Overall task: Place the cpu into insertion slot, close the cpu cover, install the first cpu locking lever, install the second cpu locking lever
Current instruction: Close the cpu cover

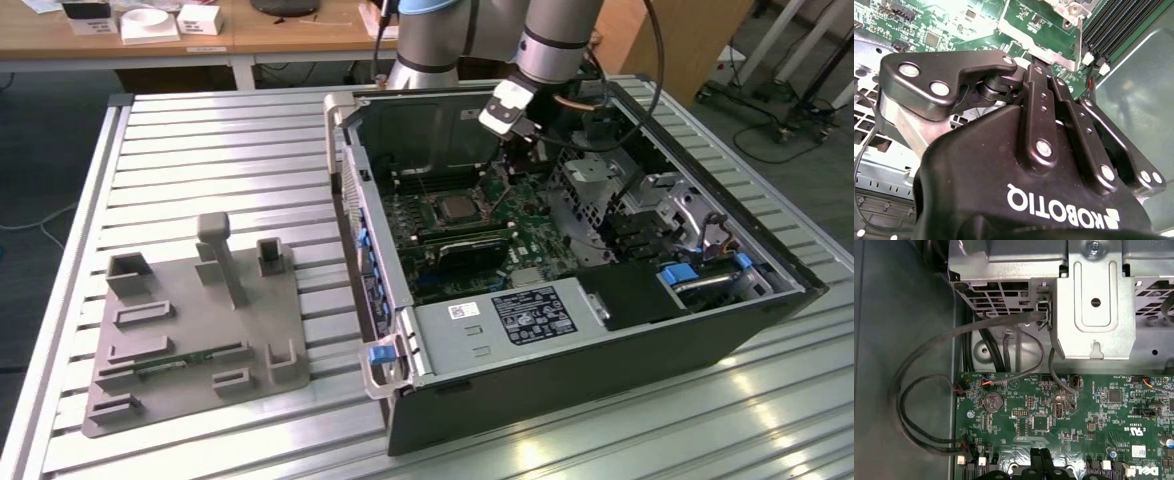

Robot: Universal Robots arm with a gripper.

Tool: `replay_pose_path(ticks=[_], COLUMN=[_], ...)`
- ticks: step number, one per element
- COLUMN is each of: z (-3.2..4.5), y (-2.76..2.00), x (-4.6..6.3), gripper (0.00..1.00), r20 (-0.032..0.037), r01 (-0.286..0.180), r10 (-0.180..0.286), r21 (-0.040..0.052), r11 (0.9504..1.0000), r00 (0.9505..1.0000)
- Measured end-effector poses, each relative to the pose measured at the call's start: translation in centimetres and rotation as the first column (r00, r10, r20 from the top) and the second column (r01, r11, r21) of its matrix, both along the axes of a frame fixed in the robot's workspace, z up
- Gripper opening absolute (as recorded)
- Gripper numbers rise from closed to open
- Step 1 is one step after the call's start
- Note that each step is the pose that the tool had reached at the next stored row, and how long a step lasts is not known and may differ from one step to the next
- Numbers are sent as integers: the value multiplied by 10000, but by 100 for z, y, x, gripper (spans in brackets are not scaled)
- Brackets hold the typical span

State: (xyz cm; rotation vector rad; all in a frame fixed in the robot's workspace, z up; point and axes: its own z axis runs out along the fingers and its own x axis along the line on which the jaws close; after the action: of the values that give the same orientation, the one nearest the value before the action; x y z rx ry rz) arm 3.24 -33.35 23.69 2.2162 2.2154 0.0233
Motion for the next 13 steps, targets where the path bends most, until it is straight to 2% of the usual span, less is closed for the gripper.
replay_pose_path(ticks=[13], z=[0], y=[0], x=[-145], gripper=[10], r20=[0], r01=[1], r10=[-1], r21=[0], r11=[10000], r00=[10000])
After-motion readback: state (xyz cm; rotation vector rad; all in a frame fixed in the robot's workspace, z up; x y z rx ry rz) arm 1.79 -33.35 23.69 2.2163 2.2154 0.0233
